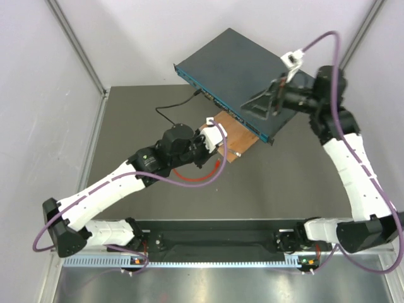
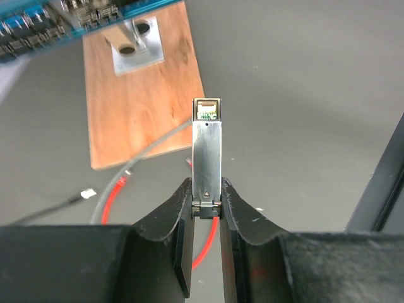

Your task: Insert the plug into the switch port

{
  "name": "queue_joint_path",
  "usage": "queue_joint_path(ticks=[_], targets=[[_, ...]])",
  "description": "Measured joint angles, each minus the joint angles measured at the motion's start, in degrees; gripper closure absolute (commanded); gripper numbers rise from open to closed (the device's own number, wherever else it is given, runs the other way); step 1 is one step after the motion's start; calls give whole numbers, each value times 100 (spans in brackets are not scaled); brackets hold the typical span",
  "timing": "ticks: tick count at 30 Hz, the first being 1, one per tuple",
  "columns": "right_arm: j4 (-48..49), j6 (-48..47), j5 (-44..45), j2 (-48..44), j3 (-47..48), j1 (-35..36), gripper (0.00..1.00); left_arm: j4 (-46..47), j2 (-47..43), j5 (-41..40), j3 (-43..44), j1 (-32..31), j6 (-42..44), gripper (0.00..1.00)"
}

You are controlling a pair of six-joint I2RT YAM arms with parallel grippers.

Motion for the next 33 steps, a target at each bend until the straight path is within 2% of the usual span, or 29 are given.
queue_joint_path(ticks=[4,9,13,16,18,24,33], targets=[[-195,-4,424,-520,-87,-1152,0,-118,446,-236,302,-11,-625,100],[-494,59,719,-1650,-693,-2677,0,-177,1088,-446,800,-11,-1023,100],[-577,361,358,-2111,-1147,-3679,0,-238,1543,-468,1176,-11,-1217,100],[-496,726,-85,-2090,-1797,-4232,0,-240,1663,-444,1241,-11,-1357,100],[-391,1075,-341,-1956,-2288,-4378,0,-240,1674,-442,1241,-11,-1443,100],[1088,2603,-706,-1626,-3812,-4299,0,-243,1672,-496,1241,-11,-1513,100],[2396,2951,-538,-1314,-3834,-3329,0,-286,1672,-601,1244,-11,-1469,100]])
